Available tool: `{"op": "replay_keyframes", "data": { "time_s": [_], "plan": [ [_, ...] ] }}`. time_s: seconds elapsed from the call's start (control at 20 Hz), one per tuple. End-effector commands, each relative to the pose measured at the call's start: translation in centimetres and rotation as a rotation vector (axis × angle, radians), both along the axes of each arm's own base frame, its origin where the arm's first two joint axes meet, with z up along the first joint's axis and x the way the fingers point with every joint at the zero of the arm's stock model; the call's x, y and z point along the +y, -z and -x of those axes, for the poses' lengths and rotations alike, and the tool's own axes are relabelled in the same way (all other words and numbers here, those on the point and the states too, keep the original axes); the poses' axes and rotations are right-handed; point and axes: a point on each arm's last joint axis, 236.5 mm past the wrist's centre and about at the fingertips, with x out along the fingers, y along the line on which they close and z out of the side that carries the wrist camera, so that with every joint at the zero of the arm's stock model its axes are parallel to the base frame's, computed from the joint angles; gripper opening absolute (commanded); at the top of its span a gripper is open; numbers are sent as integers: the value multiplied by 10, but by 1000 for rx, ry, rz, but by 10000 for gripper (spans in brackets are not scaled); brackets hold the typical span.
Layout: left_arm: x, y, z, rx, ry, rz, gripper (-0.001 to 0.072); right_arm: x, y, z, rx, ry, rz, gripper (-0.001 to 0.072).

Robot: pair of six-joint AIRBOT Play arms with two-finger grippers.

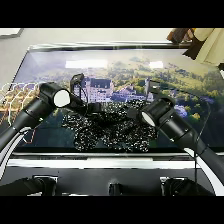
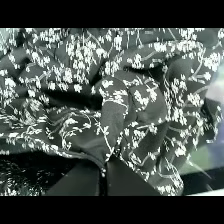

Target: Fold the clothes and pants, and hang the long-sleeved shirts on hangers.

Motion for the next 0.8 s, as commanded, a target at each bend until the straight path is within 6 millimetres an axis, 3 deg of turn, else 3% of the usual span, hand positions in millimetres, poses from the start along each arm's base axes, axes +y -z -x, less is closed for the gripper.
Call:
{"op": "replay_keyframes", "data": {
  "time_s": [0.0, 0.15, 0.25, 0.35, 0.6, 0.75],
  "plan": [
    [-13, 2, -12, -43, -15, 58, 124, 3, 1, -10, -47, 9, -7, 30],
    [-9, -1, -21, -66, -27, 68, 601, 4, 0, -10, -50, 7, -11, 31],
    [8, -9, -29, -92, -19, 59, 632, 5, 1, -10, -48, 3, -13, 31],
    [45, -25, -38, -125, -35, 32, 632, 7, 1, -9, -45, -20, -11, 31],
    [210, -70, -47, -261, -185, -117, 632, 7, 1, -9, -43, -28, -10, 31],
    [292, -64, -25, -218, -188, -242, 631, 9, 2, -7, -36, -58, -3, 31]
  ]
}}
